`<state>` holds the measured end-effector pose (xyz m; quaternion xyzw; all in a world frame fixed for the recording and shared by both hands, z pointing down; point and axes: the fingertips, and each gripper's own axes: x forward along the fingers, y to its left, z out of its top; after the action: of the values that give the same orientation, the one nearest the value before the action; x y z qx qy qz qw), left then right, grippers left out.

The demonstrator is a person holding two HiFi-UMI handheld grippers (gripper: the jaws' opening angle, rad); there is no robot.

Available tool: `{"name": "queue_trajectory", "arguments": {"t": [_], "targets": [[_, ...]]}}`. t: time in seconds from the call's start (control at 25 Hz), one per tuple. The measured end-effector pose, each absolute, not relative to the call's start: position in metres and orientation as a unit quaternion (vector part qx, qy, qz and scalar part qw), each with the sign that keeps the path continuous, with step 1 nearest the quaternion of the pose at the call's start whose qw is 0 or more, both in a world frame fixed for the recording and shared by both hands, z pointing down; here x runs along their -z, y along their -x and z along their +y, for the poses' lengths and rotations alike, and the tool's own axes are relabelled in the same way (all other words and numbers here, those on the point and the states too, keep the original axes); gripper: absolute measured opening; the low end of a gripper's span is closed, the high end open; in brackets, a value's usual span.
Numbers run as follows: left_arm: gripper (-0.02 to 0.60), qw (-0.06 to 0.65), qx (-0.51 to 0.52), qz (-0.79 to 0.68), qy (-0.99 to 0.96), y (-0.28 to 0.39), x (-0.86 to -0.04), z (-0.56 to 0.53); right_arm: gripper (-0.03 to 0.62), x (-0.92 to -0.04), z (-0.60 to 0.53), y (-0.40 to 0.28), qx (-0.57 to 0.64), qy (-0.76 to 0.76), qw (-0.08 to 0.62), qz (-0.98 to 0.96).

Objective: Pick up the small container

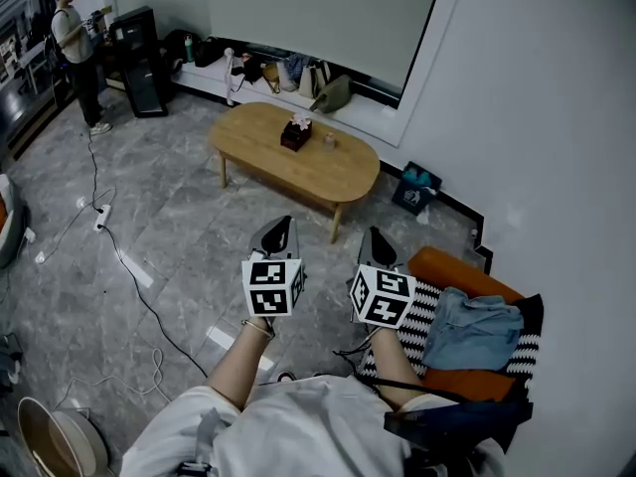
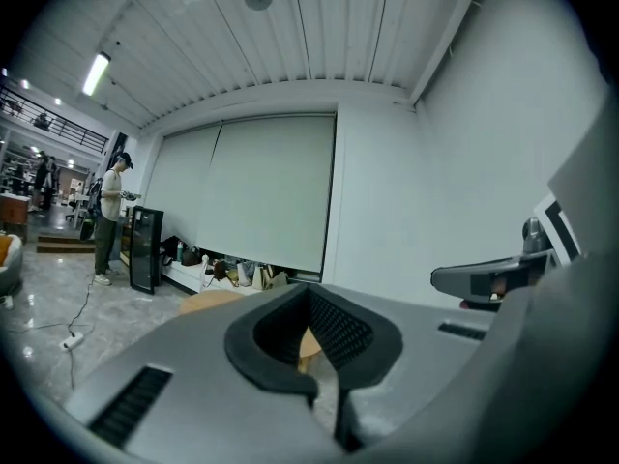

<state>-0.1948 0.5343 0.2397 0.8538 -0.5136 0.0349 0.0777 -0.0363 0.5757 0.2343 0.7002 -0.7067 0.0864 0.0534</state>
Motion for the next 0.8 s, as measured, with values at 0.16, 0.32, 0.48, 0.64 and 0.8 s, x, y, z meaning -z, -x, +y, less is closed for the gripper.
{"name": "queue_trajectory", "arguments": {"t": [0.16, 0.32, 0.48, 0.64, 0.8], "targets": [[0.002, 0.081, -0.040, -0.510, -0.855, 0.203, -0.246, 0.529, 0.023, -0.243, 0.574, 0.046, -0.096, -0.704, 0.056, -0.702], [0.002, 0.083, -0.047, -0.503, -0.859, 0.202, -0.253, 0.527, 0.023, -0.247, 0.571, 0.048, -0.100, -0.709, 0.058, -0.695], [0.002, 0.087, -0.044, -0.501, -0.860, 0.200, -0.256, 0.515, 0.023, -0.254, 0.560, 0.048, -0.102, -0.710, 0.060, -0.694], [0.002, 0.087, -0.044, -0.502, -0.860, 0.197, -0.257, 0.497, 0.023, -0.254, 0.542, 0.044, -0.101, -0.709, 0.065, -0.695], [0.002, 0.083, -0.044, -0.503, -0.859, 0.186, -0.255, 0.472, 0.023, -0.257, 0.512, 0.034, -0.103, -0.704, 0.067, -0.699]]}}
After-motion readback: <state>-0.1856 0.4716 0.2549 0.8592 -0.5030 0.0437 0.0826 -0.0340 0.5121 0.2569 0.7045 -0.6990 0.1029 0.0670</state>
